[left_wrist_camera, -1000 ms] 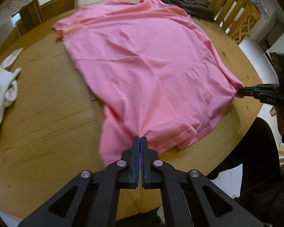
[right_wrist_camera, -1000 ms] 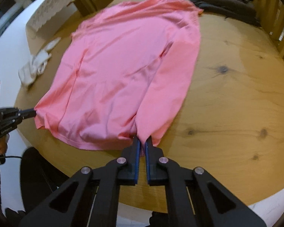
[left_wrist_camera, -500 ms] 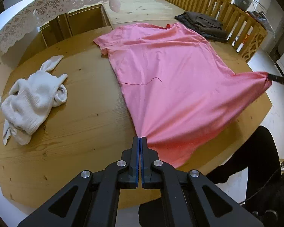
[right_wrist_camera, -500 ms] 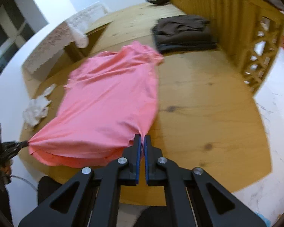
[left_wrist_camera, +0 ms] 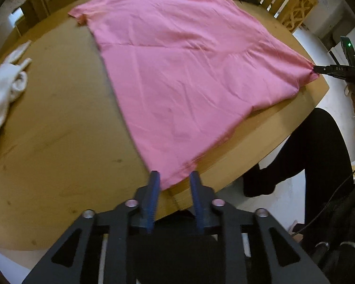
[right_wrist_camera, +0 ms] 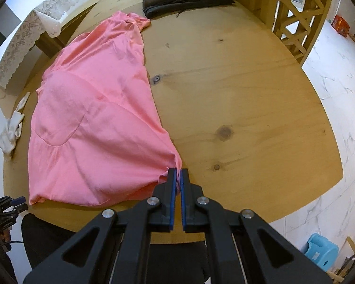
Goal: Fold clothes
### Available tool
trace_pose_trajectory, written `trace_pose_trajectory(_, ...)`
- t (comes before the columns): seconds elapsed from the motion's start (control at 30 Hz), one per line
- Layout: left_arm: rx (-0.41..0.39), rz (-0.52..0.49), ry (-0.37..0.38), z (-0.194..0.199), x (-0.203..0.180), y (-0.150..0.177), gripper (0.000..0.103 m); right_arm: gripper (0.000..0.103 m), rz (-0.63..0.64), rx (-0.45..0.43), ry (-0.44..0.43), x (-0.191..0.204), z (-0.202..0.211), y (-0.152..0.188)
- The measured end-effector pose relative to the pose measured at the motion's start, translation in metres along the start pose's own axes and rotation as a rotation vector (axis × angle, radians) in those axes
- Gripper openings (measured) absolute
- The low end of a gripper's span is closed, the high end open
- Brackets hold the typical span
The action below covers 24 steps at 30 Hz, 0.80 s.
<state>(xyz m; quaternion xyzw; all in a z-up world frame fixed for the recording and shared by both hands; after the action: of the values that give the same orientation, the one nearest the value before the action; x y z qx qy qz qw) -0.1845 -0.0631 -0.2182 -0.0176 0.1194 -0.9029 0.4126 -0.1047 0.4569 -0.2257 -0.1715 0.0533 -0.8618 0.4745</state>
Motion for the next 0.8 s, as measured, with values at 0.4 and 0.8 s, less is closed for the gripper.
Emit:
trace_pose_trajectory(0.4, 0.068, -0.091, -0.121, -0.021, -0.004, -0.015, 0.001, 0.004, 0.014, -0.006, -0.019, 0.0, 0.003, -0.001)
trace_pose_trajectory(0.8, -0.036, -0.14, -0.172, 0.084, 0.019, -0.02, 0.001, 0.003, -0.006, -0.109, -0.186, 0.021, 0.102, -0.007)
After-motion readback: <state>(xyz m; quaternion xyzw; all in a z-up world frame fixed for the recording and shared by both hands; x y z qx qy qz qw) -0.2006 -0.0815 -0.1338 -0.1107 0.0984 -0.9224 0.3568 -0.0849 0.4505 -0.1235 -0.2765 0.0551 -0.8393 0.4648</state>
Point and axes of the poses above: each gripper's, at about its wrist camera, not at the fingertips, and z roughly against the way its jaws point, x to its left, y to its underside, the point moved 1 cm from there along -z, roughly the way its jaws point, and after that the axes turned 11 degrees about -z, right-handed, at the moved point
